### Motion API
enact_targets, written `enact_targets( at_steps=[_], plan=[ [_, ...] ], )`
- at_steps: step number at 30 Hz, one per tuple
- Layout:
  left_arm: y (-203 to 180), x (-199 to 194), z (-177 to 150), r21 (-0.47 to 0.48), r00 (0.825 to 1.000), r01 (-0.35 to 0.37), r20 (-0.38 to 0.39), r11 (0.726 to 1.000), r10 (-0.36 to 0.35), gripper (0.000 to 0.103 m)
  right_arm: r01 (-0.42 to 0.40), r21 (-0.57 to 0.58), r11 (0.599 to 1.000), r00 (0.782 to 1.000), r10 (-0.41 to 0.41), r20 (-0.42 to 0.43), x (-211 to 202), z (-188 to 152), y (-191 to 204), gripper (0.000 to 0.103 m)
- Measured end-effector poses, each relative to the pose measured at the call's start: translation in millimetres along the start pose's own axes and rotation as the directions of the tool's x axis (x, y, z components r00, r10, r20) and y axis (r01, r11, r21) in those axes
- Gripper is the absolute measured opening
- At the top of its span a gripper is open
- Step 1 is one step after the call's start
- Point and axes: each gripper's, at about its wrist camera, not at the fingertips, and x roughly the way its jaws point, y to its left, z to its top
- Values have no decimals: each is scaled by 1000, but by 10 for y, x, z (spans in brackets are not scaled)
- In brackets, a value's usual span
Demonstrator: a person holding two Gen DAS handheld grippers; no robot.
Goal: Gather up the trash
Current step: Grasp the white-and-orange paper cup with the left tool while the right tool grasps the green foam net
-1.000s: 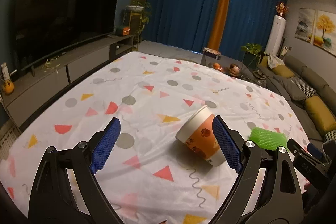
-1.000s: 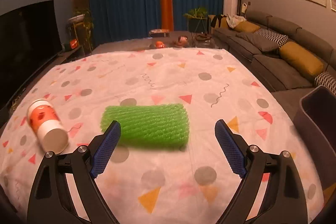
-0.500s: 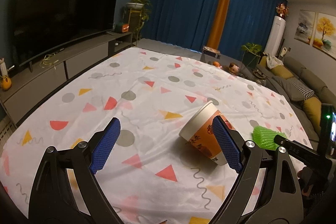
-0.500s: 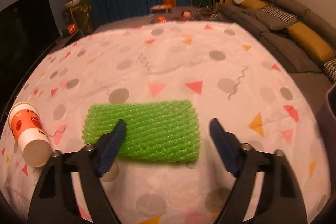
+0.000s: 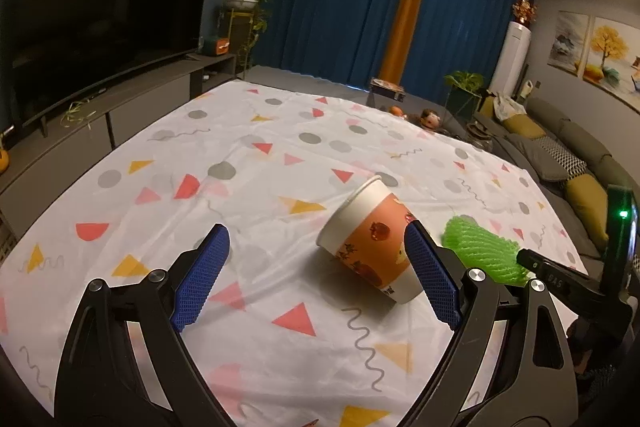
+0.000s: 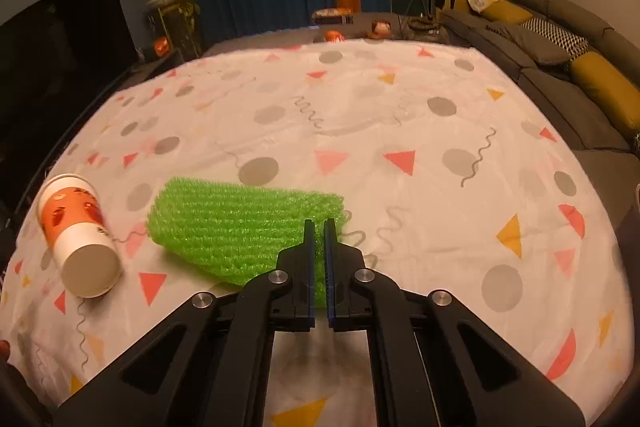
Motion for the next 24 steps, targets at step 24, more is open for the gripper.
enact_targets(
  at_steps=[24],
  plan=[
    [-466, 403, 23, -52, 985, 22, -169, 998, -31, 87, -10, 43, 999, 979, 1, 205, -979, -311, -278, 5]
  ],
)
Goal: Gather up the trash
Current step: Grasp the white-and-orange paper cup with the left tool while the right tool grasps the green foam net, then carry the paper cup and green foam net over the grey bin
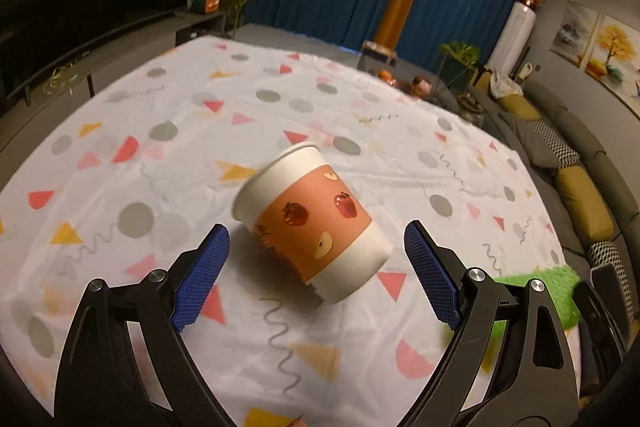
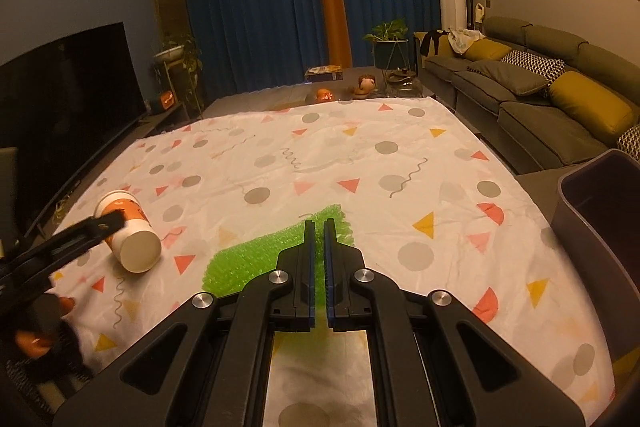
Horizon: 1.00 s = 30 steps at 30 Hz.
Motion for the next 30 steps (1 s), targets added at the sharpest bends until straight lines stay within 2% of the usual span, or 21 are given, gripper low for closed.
enact_targets(
  at_steps=[6, 10, 11, 17, 24, 30],
  plan=[
    [-79, 230, 70, -2, 999, -27, -32, 1000, 27, 86, -29, 2, 1000, 1000, 29, 10, -53, -25, -10, 5],
    [-80, 293, 53, -8, 999, -12, -49, 1000, 12, 78, -42, 1, 999, 999, 42, 13, -62, -42, 7, 5],
    [-89, 294, 50, 1, 999, -15, -48, 1000, 15, 70, -44, 1, 999, 999, 44, 12, -60, -45, 6, 5],
    [-85, 272, 19, 20, 999, 20, -34, 1000, -19, 61, -54, -2, 999, 999, 54, 9, -78, -78, 26, 5],
    [-96, 165, -29, 33, 998, 64, -21, 997, -63, 58, -59, -15, 998, 998, 60, 22, -165, -82, 56, 4],
    [-146, -131, -80, 74, 994, 103, 19, 992, -104, 58, -57, -28, 998, 997, 58, 46, -328, -69, 61, 4]
  ],
)
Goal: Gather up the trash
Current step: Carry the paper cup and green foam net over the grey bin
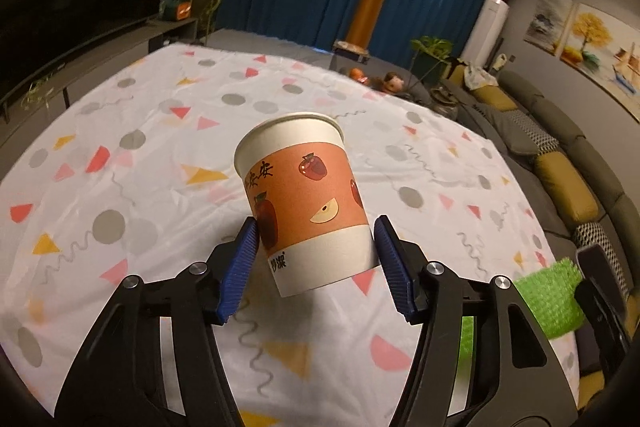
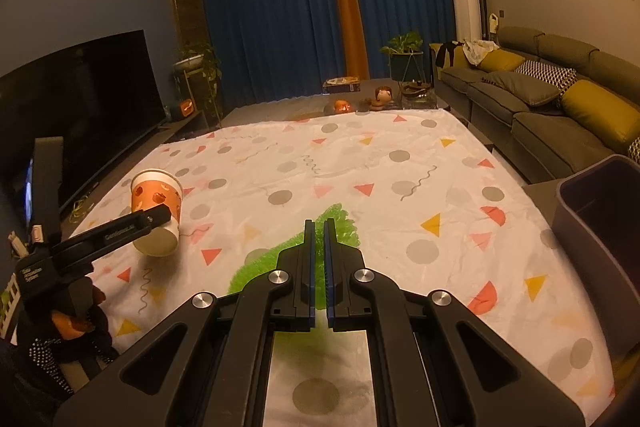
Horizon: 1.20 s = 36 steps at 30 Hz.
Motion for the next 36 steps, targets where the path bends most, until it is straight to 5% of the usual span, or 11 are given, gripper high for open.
enact_targets(
  at_steps=[10, 22, 30, 36],
  plan=[
    [-317, -463, -152, 96, 995, 84, 44, 992, -88, 58, 11, -1, 1000, 999, -11, 43, -370, 20, -121, 4],
    [-1222, -713, -332, 236, 972, 222, 27, 946, -235, 58, 97, 18, 995, 988, -99, 122, -885, 116, -572, 4],
    [-2120, -757, -444, 345, 933, 341, -8, 874, -360, 58, 219, 82, 972, 955, -231, 186, -1222, 254, -1182, 4],
    [-2832, -701, -568, 390, 881, 456, -72, 800, -467, 58, 336, 147, 930, 909, -361, 206, -1490, 283, -1738, 4]
  ],
)
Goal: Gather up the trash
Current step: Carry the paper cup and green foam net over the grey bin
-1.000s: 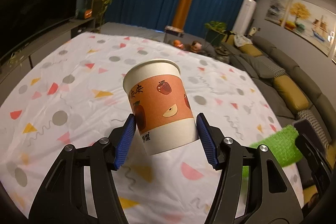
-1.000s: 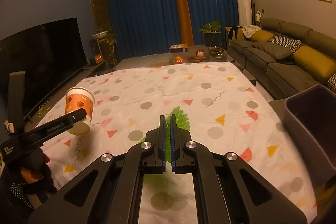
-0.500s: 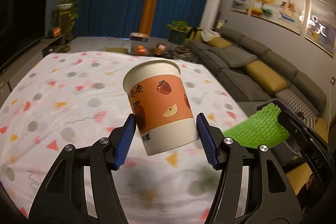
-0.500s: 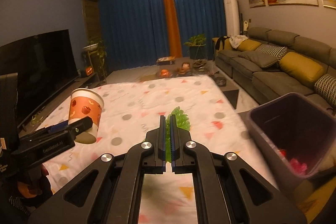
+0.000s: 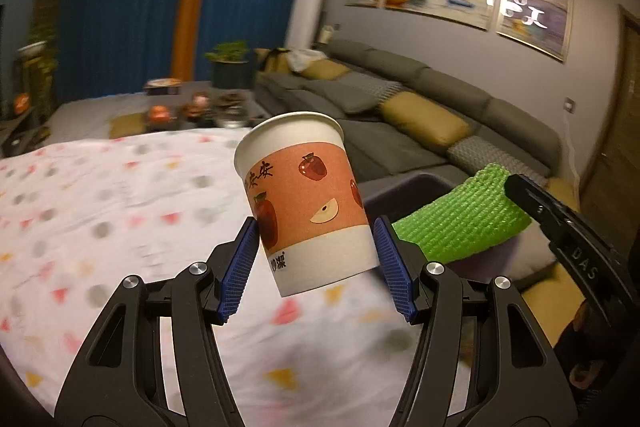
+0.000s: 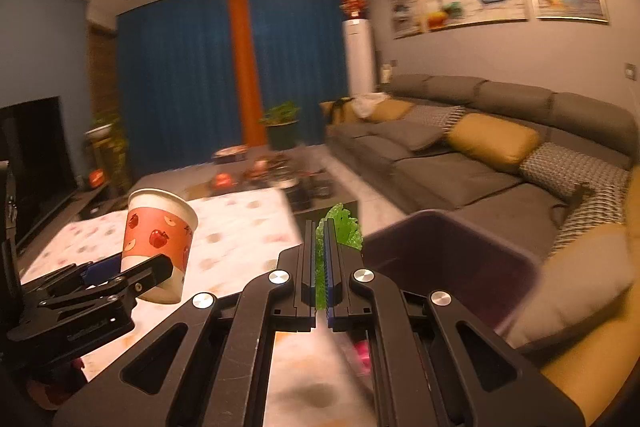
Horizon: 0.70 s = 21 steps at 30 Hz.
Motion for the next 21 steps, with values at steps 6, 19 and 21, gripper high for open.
enact_targets(
  at_steps=[6, 19, 21],
  plan=[
    [-473, 411, 53, 29, 992, 121, -29, 992, -120, 58, 101, 34, 994, 995, -100, -18, 105, -49, -457, 4],
    [-870, 1097, -126, 47, 960, 259, -122, 965, -252, 59, 140, 61, 988, 986, -134, -95, 318, -328, -854, 5],
    [-871, 1150, -145, 39, 954, 275, -135, 961, -267, 60, 134, 66, 989, 987, -127, -101, 336, -337, -865, 5]
  ],
)
